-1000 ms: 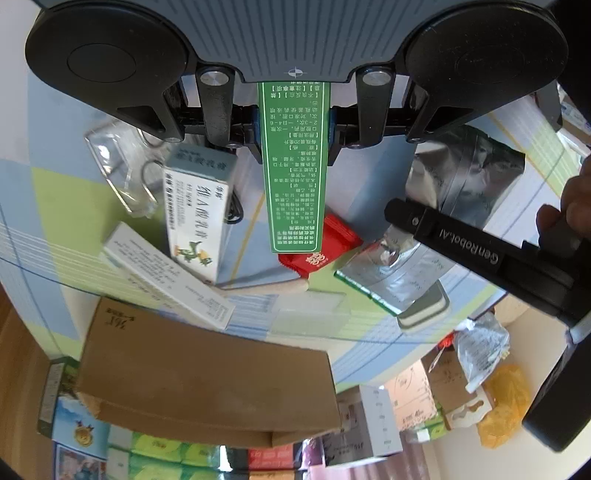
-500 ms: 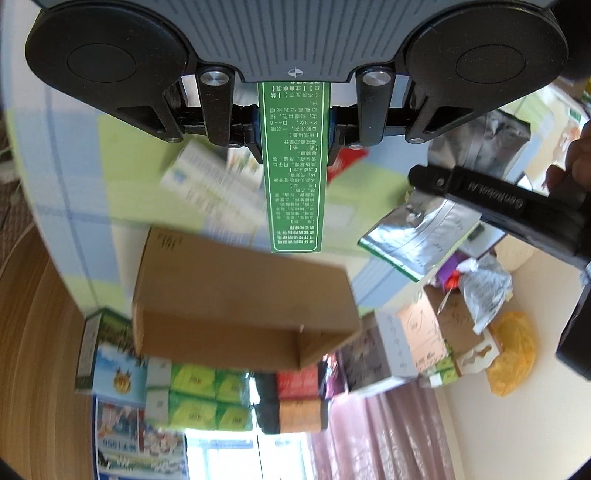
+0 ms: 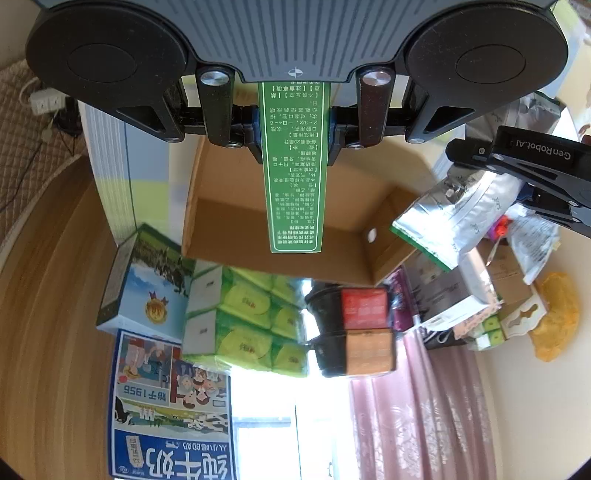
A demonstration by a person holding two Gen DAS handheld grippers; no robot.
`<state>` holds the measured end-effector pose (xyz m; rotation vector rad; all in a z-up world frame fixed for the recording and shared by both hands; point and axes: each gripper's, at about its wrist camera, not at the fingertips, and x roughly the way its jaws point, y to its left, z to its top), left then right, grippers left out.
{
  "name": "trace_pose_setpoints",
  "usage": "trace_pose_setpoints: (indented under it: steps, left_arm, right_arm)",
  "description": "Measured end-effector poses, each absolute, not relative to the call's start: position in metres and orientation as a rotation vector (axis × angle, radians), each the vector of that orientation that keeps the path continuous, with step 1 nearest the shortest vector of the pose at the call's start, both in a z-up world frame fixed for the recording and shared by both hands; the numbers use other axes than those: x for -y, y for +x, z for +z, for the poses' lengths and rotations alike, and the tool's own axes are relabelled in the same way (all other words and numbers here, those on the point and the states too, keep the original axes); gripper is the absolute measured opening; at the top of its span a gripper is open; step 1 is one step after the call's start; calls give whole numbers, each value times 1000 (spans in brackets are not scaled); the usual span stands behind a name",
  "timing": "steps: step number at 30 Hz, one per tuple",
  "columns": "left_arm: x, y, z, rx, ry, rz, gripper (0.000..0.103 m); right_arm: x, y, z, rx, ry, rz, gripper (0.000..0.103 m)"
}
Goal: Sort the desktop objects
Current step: 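Carry the foil bag and green box into the cardboard box and release both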
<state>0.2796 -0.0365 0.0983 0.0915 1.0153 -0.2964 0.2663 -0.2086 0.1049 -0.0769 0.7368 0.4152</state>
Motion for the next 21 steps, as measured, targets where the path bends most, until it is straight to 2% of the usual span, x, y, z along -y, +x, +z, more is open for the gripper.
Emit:
trace_pose_setpoints:
  steps: [10,21]
  left_arm:
    - [40,375,76,-1026,34,-303,46]
    - [32,435,50,-1043,3,-276,46]
  right_arm:
    - [194,361,75,-783,-66,370,28]
    - [180,409,38,-822,-90,356,28]
